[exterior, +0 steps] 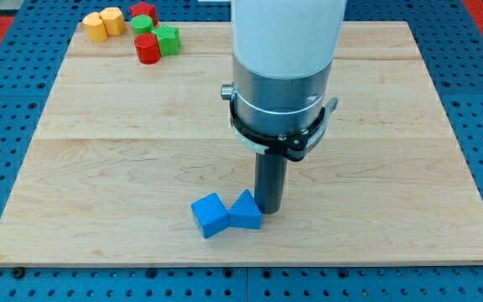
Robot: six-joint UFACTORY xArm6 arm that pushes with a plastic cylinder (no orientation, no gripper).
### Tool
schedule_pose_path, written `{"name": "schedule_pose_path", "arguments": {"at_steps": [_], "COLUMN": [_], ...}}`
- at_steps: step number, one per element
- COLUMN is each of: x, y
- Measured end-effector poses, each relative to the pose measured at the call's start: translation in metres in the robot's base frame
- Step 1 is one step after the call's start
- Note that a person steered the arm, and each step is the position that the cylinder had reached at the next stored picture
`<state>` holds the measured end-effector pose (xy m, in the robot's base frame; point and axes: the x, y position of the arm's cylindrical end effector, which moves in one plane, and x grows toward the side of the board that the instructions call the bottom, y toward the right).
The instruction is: Move your arm to the center
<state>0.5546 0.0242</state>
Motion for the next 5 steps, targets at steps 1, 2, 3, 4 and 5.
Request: {"name": "schedule_pose_path", "arguments": {"at_steps": [1, 2, 3, 4, 5], "x": [0.008, 0.008, -0.012, -0.050, -0.051], "y": [-0.003, 0.005, 0.024, 0.029, 0.029]}}
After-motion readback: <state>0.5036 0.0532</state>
